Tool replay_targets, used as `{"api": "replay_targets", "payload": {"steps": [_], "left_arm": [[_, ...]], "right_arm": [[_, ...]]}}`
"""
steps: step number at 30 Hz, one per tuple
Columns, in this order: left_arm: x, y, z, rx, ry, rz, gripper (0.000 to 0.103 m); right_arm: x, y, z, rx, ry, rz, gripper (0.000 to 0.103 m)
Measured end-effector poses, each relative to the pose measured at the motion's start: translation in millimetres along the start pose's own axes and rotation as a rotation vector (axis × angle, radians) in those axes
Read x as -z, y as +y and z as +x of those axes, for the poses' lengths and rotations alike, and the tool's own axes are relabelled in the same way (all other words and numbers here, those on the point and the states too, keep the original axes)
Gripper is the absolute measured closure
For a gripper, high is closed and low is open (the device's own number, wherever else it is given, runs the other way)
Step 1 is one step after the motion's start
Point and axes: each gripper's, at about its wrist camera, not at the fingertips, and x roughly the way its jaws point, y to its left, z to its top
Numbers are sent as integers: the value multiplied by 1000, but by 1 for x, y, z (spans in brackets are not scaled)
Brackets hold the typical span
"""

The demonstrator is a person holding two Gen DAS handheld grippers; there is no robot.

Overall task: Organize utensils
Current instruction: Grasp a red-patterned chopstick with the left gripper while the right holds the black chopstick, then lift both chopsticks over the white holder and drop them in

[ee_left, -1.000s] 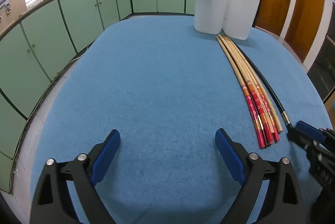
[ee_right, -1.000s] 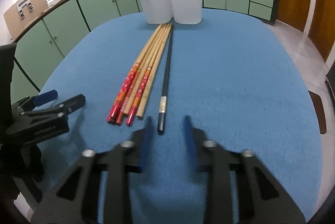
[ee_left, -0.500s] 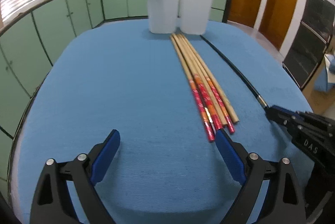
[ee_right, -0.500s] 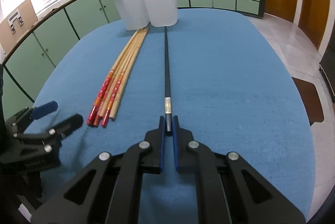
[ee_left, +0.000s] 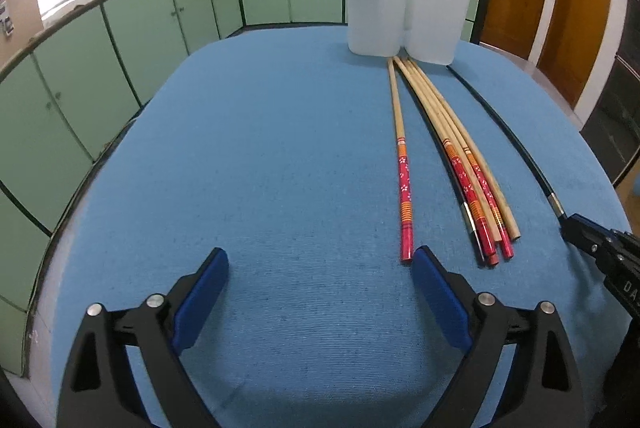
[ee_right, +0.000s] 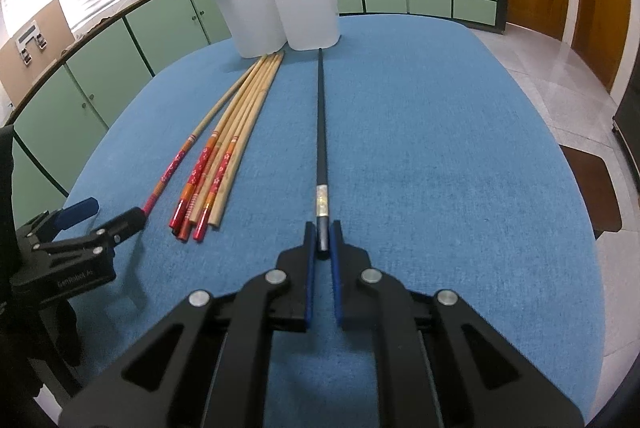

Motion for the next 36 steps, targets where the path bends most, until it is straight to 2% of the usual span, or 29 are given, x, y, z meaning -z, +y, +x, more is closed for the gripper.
{"api": "replay_targets", "payload": {"steps": [5,8,10,11,13,15,21,23,28,34,36], "left_arm": [[-1,-7,2,38,6,23,14],[-2,-8,2,45,-2,25,26],[-3,-9,1,51,-13,26,46],[-4,-10,0,57,-18,31,53],[-4,-14,-1,75,-25,56,83],[-2,-19,-3,79,-28,74,95],[-1,-18,-8,101,-44,44,97],[-4,-16,-19,102,-70,37,97],[-26,-10,-68,97,-199,63,97],[-63,3,-121,123,-344,50,97],[-75,6,-132,145,-370,48,97]], "right_arm": [[0,-1,0,-10,7,-13,95],[0,-1,0,-20,11,-24,96],[-1,-3,0,-29,12,-22,96],[-1,-3,0,-32,12,-19,96],[-1,-3,0,-29,11,-23,97],[-1,-1,0,-19,8,-32,97],[-1,-5,-4,-39,2,-21,97],[-3,-4,-10,-28,-24,-44,97],[-23,-1,-46,-16,-137,-117,97],[-65,-8,-94,-44,-266,-123,97],[-79,-10,-106,-65,-293,-120,97]]}}
